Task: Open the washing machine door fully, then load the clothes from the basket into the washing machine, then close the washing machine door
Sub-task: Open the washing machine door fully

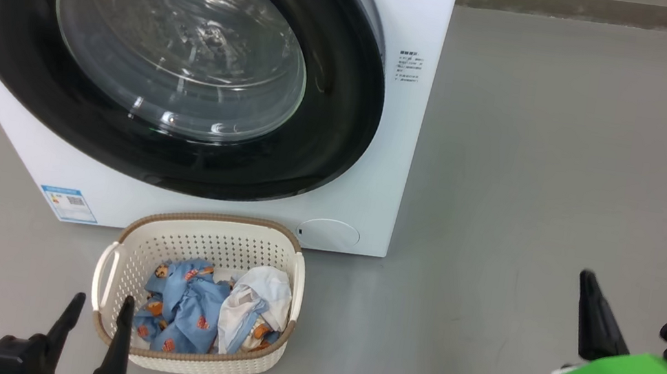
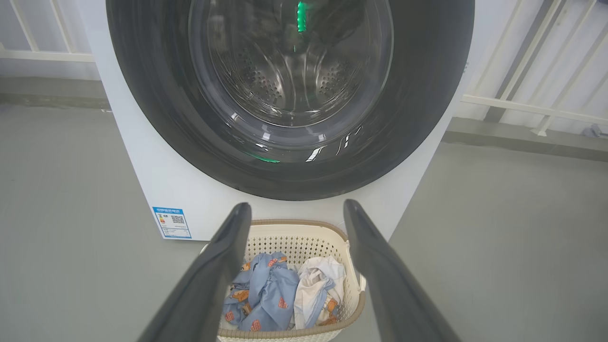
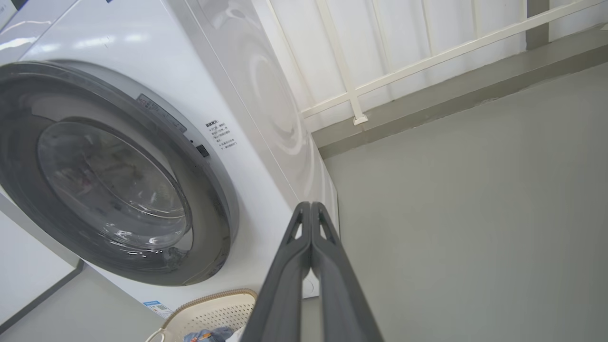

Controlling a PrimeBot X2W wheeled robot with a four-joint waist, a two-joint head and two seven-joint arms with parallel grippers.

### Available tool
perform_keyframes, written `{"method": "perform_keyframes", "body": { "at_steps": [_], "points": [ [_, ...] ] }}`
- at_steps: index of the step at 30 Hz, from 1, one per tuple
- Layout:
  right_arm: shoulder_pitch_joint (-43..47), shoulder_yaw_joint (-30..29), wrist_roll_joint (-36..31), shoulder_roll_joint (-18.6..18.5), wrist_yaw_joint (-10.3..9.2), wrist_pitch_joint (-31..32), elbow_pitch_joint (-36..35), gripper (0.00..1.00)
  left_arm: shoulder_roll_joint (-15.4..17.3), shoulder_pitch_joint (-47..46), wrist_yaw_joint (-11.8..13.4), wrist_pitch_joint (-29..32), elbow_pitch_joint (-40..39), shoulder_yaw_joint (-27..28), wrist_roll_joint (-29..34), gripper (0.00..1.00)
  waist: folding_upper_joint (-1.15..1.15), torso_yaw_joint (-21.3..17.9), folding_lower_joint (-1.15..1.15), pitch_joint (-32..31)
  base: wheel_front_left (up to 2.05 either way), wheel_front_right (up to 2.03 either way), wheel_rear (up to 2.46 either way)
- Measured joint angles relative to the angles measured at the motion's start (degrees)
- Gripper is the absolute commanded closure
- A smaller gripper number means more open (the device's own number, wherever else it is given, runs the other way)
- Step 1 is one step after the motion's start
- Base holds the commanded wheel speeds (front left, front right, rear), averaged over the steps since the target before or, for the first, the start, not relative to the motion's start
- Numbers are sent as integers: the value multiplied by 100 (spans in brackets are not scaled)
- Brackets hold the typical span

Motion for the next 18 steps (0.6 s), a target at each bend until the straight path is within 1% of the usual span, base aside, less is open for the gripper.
{"method": "perform_keyframes", "body": {
  "at_steps": [6,10,18],
  "points": [
    [-446,-41,924,67,0,-5,-94,100,3,-6,0,0,-22,-57,-8,0,0,56,0,89,0,0,0],
    [-834,-49,1421,70,0,-5,-119,100,3,-35,0,0,-36,-96,-37,0,0,92,0,171,0,0,0],
    [-1587,-77,2787,73,0,-34,-144,100,3,-195,0,0,-81,-148,-49,0,0,186,0,348,0,0,0]
  ]
}}
